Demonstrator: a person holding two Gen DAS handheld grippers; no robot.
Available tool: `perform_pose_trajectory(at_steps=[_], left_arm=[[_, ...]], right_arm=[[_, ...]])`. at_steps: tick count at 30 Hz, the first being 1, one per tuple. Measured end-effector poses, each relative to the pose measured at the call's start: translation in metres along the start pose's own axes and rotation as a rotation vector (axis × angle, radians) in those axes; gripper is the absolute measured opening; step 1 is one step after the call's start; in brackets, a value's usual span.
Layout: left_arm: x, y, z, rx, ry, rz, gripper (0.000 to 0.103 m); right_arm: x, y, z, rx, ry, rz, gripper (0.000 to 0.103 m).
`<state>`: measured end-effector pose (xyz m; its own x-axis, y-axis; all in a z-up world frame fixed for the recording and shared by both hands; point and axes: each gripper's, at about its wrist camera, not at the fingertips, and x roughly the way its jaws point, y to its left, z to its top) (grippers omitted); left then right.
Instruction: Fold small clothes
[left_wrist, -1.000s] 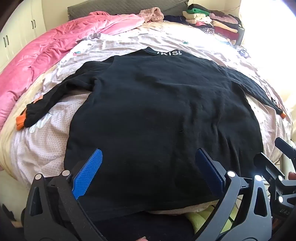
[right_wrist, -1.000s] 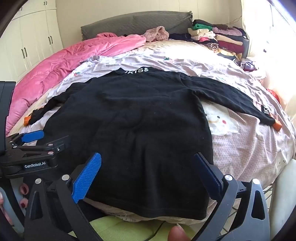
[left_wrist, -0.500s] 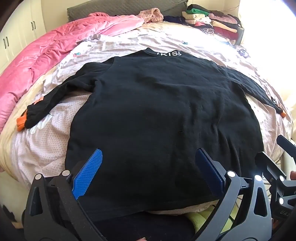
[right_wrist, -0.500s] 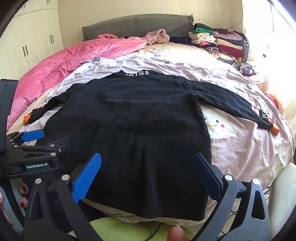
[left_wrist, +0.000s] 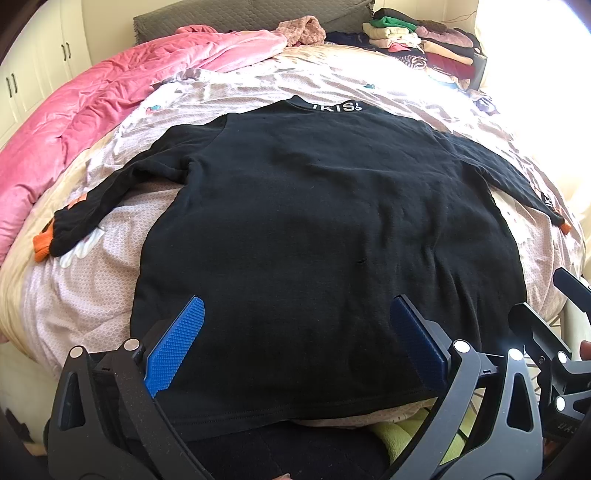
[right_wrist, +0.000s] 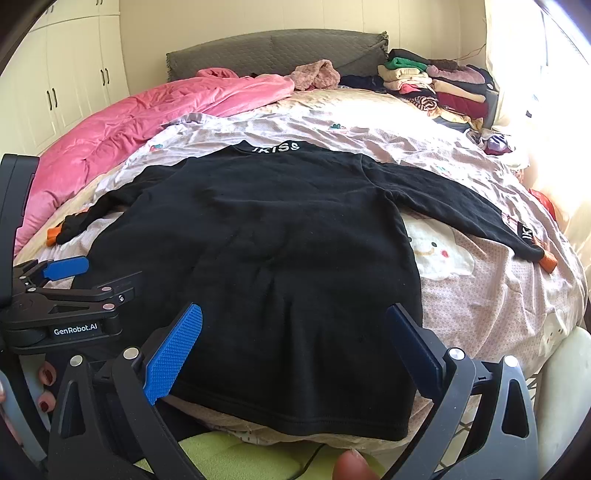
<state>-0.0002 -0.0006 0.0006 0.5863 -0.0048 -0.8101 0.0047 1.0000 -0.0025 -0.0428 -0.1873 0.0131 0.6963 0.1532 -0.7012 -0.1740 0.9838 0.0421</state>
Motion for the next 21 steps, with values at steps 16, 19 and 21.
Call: perform_pose_trajectory(at_steps=[16, 19, 21], left_arm=[[-0.0008, -0.0003, -0.0006, 0.003, -0.005, 0.004, 0.095], [-0.0008, 0.0000, -0.0007, 0.003, -0.006, 0.003, 0.095], [-0.0010, 0.0002, -0.0008, 0.003, -0.007, 0.002, 0.095]], right_arm=[[-0.0002, -0.0002, -0.0001, -0.001, -0.001, 0.002, 0.099], [-0.0002, 0.0002, -0.0002, -0.001, -0.001, 0.002, 0.099], [-0.0005, 0.0004, -0.0001, -0.001, -0.002, 0.001, 0.099]])
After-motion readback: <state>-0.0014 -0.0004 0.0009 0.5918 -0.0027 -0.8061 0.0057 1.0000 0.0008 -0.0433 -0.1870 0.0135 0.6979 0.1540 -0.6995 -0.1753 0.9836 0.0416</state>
